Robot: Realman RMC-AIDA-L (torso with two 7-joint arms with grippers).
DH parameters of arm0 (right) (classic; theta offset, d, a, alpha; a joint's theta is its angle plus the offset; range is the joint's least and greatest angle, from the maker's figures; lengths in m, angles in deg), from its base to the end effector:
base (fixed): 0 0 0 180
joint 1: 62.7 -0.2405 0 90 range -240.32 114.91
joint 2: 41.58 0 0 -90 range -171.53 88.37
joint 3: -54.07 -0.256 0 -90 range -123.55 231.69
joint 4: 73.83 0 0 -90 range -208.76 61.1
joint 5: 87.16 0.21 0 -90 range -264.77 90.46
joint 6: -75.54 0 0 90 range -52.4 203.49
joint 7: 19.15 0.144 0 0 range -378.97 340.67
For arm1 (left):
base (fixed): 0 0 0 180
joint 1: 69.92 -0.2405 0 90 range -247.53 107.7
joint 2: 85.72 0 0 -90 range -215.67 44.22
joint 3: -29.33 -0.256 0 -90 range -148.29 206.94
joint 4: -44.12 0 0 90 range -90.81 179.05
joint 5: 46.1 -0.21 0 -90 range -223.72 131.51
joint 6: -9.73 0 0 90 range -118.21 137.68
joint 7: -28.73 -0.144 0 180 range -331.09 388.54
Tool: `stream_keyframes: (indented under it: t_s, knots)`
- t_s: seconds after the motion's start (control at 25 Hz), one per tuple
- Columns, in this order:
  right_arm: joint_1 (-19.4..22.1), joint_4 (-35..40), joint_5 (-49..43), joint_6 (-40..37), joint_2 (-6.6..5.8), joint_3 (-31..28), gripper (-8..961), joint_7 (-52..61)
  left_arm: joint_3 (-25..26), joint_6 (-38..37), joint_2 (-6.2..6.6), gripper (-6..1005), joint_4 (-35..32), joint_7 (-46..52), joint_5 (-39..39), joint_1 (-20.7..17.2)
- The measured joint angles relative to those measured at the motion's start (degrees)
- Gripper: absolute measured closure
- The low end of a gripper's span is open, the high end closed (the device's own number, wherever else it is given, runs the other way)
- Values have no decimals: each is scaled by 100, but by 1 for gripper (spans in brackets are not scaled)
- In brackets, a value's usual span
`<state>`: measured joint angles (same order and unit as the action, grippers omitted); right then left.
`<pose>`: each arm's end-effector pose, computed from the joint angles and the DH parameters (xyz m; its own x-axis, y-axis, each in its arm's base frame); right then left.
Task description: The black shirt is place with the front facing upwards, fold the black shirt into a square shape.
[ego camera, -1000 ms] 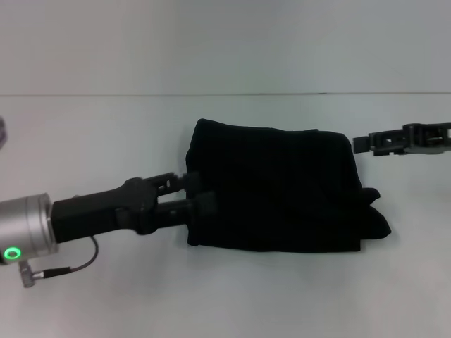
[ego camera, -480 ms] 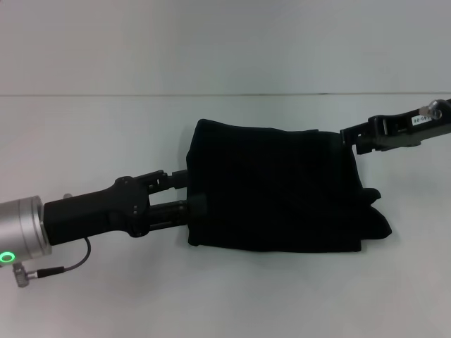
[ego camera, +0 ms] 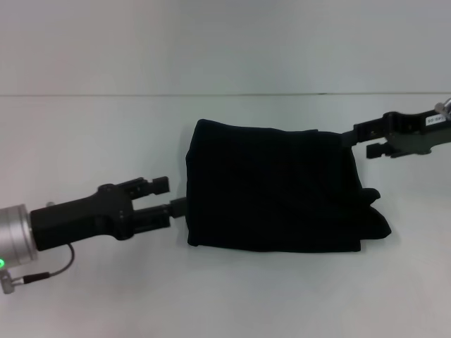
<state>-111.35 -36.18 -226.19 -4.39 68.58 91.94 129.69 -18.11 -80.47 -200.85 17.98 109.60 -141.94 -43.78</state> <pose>0.2302 0.4273 0.0556 0.2172 -0.9137 -0.3434 -0.9757 -0.1924 -0.1053 -0.2780 0.3093 0.0021 0.5794 0.4571 0.6748 0.6142 -0.7891 0.0071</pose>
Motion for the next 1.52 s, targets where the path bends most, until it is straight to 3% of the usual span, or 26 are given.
stream_keyframes:
  t_s: [0.28,0.6,0.96,1.36,1.52]
  knots:
    - [-171,-203,62,-98,33,202,237,-49,632,93,69,200,-86,-18,-294,-175]
    - [-458,-132,10,-145,157,910,237,-8,704,170,52,201,-78,-128,-327,-256]
    - [-642,209,-57,-226,178,1008,238,-5,681,183,28,201,-42,-142,-331,-234]
    - [-1349,253,-1508,-234,508,1161,238,164,676,171,11,201,-36,-148,-330,-214]
    - [-1492,306,-1614,-242,580,1204,238,192,693,148,2,201,-32,-148,-329,-218]
